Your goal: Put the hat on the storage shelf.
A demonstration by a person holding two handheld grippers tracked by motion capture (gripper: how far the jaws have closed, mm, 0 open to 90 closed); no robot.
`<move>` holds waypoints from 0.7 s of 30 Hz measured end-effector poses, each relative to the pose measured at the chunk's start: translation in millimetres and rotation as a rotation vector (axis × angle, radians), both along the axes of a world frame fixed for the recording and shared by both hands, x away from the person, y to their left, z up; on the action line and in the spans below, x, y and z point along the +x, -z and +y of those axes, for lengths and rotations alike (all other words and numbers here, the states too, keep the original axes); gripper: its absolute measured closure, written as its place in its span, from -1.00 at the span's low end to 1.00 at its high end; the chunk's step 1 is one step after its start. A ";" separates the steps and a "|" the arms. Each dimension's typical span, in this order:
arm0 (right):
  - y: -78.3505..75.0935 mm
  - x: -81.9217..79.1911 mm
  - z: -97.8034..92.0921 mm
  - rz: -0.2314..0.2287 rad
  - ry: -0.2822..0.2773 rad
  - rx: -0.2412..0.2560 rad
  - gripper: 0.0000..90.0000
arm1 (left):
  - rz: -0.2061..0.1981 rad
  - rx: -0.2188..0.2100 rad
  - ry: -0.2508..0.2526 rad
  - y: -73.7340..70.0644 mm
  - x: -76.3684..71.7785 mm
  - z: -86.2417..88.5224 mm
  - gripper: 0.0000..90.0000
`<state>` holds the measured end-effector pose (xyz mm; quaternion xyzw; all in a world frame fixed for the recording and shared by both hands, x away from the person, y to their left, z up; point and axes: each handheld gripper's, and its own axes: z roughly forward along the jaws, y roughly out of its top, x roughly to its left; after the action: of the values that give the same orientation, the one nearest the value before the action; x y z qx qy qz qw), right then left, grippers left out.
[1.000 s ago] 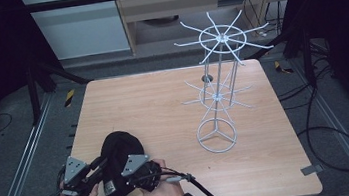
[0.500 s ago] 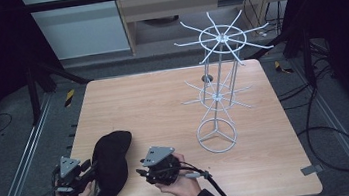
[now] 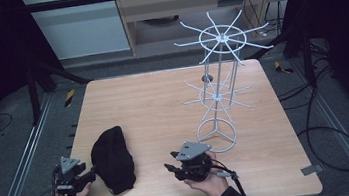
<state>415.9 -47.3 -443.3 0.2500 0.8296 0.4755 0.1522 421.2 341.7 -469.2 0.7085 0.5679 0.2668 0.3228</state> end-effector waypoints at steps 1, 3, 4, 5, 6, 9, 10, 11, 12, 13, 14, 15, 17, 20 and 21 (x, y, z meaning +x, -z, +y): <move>1.4 -1.1 -8.2 0.002 0.014 0.007 0.22 | -0.006 -0.010 -0.005 -2.3 -0.9 0.5 0.05; 3.4 -2.1 -19.2 0.004 0.036 0.006 0.20 | -0.032 -0.048 -0.012 -10.0 -3.8 2.0 0.01; 4.3 -2.7 -25.4 0.007 0.048 0.007 0.19 | -0.053 -0.062 -0.017 -15.2 -6.2 2.1 0.00; 5.2 -3.6 -33.3 0.007 0.062 0.013 0.18 | -0.066 -0.068 -0.016 -18.3 -7.4 1.9 0.00; 5.6 -4.4 -37.9 0.010 0.068 0.017 0.18 | -0.078 -0.078 -0.005 -22.9 -8.7 1.5 -0.01; 7.4 -9.0 -56.5 0.010 0.099 0.024 0.15 | -0.116 -0.104 0.038 -37.0 -11.9 -4.2 -0.03; 8.0 -10.8 -61.9 0.012 0.105 0.025 0.14 | -0.122 -0.110 0.053 -40.9 -12.3 -7.4 -0.04; 8.5 -12.7 -67.1 0.013 0.114 0.027 0.13 | -0.126 -0.116 0.071 -44.4 -12.4 -10.9 -0.05; 8.7 -14.8 -72.6 0.013 0.121 0.025 0.12 | -0.129 -0.116 0.082 -47.0 -12.3 -13.7 -0.07; 8.8 -16.3 -76.5 0.012 0.127 0.028 0.11 | -0.140 -0.111 0.099 -50.6 -11.3 -18.7 -0.08; 8.8 -18.4 -83.1 0.011 0.141 0.034 0.10 | -0.140 -0.107 0.110 -53.2 -10.3 -22.9 -0.09; 8.7 -20.0 -88.6 0.014 0.150 0.040 0.09 | -0.136 -0.106 0.116 -55.5 -8.9 -27.1 -0.10; 8.5 -22.3 -99.3 0.009 0.175 0.046 0.07 | -0.141 -0.098 0.129 -59.2 -5.4 -35.3 -0.12; 8.6 -24.6 -112.9 0.010 0.211 0.055 0.04 | -0.129 -0.086 0.143 -62.3 1.9 -46.4 -0.16; 9.1 -25.1 -118.5 0.008 0.223 0.058 0.04 | -0.120 -0.085 0.145 -62.2 4.1 -48.8 -0.17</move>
<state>390.9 -165.8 -452.3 0.3472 0.7831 0.4784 0.1934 425.3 292.9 -407.0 0.7161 0.5059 0.2602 0.4045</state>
